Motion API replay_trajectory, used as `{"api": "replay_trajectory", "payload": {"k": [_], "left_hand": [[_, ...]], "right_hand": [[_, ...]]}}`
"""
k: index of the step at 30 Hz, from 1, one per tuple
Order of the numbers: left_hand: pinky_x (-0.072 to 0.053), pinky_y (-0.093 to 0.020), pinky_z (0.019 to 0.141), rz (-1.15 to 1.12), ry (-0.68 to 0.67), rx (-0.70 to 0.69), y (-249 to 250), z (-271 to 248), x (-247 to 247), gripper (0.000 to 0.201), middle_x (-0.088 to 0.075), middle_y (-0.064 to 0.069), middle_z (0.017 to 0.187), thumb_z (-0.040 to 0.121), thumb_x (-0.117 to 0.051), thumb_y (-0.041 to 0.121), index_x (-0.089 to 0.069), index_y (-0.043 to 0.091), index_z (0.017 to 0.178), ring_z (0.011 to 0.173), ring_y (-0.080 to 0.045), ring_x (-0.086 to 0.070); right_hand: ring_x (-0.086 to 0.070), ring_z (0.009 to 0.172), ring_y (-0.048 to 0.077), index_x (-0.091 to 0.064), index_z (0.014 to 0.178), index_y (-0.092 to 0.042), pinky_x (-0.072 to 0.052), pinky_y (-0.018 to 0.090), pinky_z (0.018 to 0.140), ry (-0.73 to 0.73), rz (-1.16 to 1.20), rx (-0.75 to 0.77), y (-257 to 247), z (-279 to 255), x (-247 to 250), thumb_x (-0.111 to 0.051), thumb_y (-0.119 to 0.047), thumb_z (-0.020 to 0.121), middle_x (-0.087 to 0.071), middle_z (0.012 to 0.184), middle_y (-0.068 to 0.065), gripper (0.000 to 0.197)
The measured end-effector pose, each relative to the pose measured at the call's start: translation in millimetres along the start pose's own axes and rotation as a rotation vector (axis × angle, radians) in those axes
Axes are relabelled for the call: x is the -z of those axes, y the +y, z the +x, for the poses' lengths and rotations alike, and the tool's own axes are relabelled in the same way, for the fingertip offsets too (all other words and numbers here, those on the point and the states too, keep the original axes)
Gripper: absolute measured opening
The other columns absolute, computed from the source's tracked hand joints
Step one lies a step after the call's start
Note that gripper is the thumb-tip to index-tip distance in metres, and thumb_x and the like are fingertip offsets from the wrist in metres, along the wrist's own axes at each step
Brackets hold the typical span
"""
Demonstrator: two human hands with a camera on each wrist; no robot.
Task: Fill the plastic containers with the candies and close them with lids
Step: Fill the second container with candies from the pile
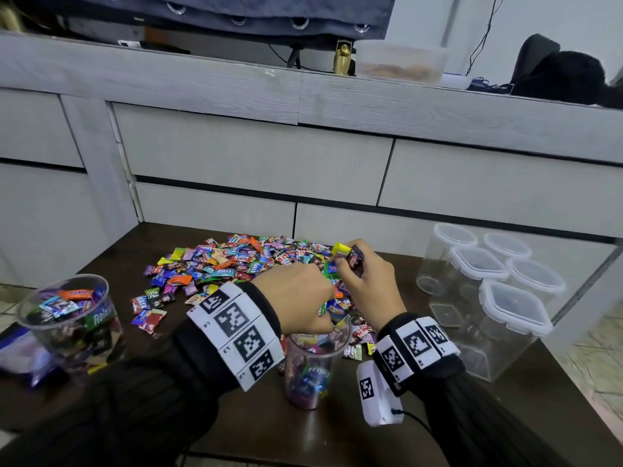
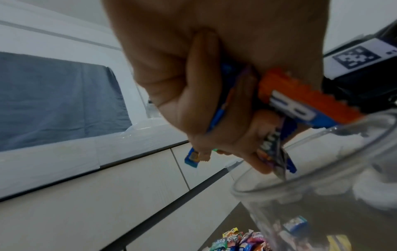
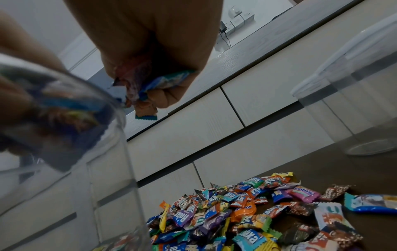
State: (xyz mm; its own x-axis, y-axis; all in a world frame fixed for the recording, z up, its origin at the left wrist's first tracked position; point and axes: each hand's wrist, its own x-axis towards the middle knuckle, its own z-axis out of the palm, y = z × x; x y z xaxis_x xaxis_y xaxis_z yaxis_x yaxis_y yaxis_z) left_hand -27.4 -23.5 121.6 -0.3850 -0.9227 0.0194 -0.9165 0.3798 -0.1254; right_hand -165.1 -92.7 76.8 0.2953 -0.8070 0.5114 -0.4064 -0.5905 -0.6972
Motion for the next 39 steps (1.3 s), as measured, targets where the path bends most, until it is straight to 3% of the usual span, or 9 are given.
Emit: {"api": "replay_trajectory", "payload": {"k": [2, 5, 9, 13, 17, 23, 27, 31, 39], "left_hand": [[-0.035, -0.028, 0.053, 0.015, -0.063, -0.023, 0, 2, 2, 0.028, -0.037, 0.0, 0.06, 0.087, -0.056, 0.035, -0.054, 0.011, 0.074, 0.056, -0.02, -0.042], [-0.036, -0.028, 0.051, 0.029, -0.187, -0.045, -1, 7, 5, 0.032, -0.043, 0.0, 0.062, 0.086, -0.062, 0.041, -0.06, 0.011, 0.077, 0.057, -0.016, -0.044], [-0.042, -0.032, 0.057, 0.085, -0.277, -0.047, 2, 12, 4, 0.041, -0.043, 0.0, 0.068, 0.086, -0.065, 0.048, -0.052, 0.011, 0.075, 0.069, -0.02, -0.05], [-0.037, -0.033, 0.061, 0.04, -0.12, -0.043, 8, 15, 0, 0.035, -0.039, 0.0, 0.071, 0.09, -0.059, 0.047, -0.058, 0.012, 0.094, 0.077, -0.023, -0.05], [-0.034, -0.032, 0.063, -0.046, 0.074, -0.008, 17, 16, -11, 0.034, -0.039, -0.002, 0.074, 0.093, -0.052, 0.041, -0.059, 0.012, 0.107, 0.084, -0.029, -0.055], [-0.028, -0.033, 0.059, -0.116, 0.219, 0.029, 23, 9, -35, 0.031, -0.049, -0.002, 0.074, 0.094, -0.045, 0.046, -0.054, 0.018, 0.103, 0.083, -0.03, -0.06], [-0.036, -0.033, 0.061, -0.285, 0.264, 0.026, 18, 1, -44, 0.025, -0.062, -0.003, 0.089, 0.092, -0.047, 0.046, -0.051, 0.023, 0.101, 0.083, -0.026, -0.059], [-0.047, -0.037, 0.079, -0.397, 0.222, -0.004, 14, -1, -48, 0.022, -0.06, -0.001, 0.098, 0.09, -0.053, 0.04, -0.057, 0.02, 0.097, 0.091, -0.021, -0.056], [-0.05, -0.037, 0.071, -0.465, 0.251, -0.048, 9, -1, -46, 0.015, -0.062, 0.009, 0.087, 0.087, -0.057, 0.038, -0.049, 0.028, 0.095, 0.076, -0.01, -0.054]], "right_hand": [[-0.042, 0.055, 0.009, -0.057, 0.094, -0.008, -0.033, 0.017, 0.052, -0.008, 0.001, -0.018, 0, 0, 1, -0.057, -0.017, 0.093, -0.058, 0.067, 0.014, 0.009], [-0.043, 0.056, 0.011, -0.056, 0.092, -0.007, -0.033, 0.016, 0.052, -0.028, -0.008, -0.027, -1, 0, 3, -0.057, -0.017, 0.093, -0.058, 0.068, 0.013, 0.01], [-0.049, 0.061, 0.018, -0.056, 0.094, -0.004, -0.035, 0.022, 0.055, -0.036, -0.021, -0.03, 1, 1, 6, -0.057, -0.017, 0.093, -0.061, 0.073, 0.016, 0.012], [-0.046, 0.059, 0.015, -0.058, 0.094, -0.005, -0.034, 0.016, 0.054, -0.01, -0.027, -0.023, 2, 2, 8, -0.058, -0.016, 0.092, -0.061, 0.072, 0.015, 0.011], [-0.045, 0.055, 0.005, -0.058, 0.092, -0.011, -0.034, 0.013, 0.053, 0.028, -0.016, -0.021, 5, 2, 9, -0.06, -0.017, 0.091, -0.056, 0.064, 0.003, 0.007], [-0.047, 0.055, 0.0, -0.055, 0.089, -0.019, -0.036, 0.009, 0.054, 0.033, 0.006, 0.008, 7, 0, 11, -0.059, -0.016, 0.092, -0.054, 0.064, -0.008, 0.006], [-0.046, 0.054, 0.001, -0.055, 0.089, -0.018, -0.036, 0.01, 0.053, 0.027, 0.027, 0.013, 8, -1, 10, -0.059, -0.016, 0.092, -0.053, 0.063, -0.009, 0.005], [-0.045, 0.053, 0.002, -0.055, 0.089, -0.018, -0.035, 0.011, 0.052, 0.024, 0.032, 0.015, 7, -2, 9, -0.058, -0.015, 0.092, -0.052, 0.062, -0.009, 0.005], [-0.046, 0.054, 0.003, -0.055, 0.088, -0.021, -0.036, 0.01, 0.053, 0.022, 0.041, 0.017, 7, -3, 12, -0.058, -0.015, 0.092, -0.055, 0.064, -0.008, 0.007]]}}
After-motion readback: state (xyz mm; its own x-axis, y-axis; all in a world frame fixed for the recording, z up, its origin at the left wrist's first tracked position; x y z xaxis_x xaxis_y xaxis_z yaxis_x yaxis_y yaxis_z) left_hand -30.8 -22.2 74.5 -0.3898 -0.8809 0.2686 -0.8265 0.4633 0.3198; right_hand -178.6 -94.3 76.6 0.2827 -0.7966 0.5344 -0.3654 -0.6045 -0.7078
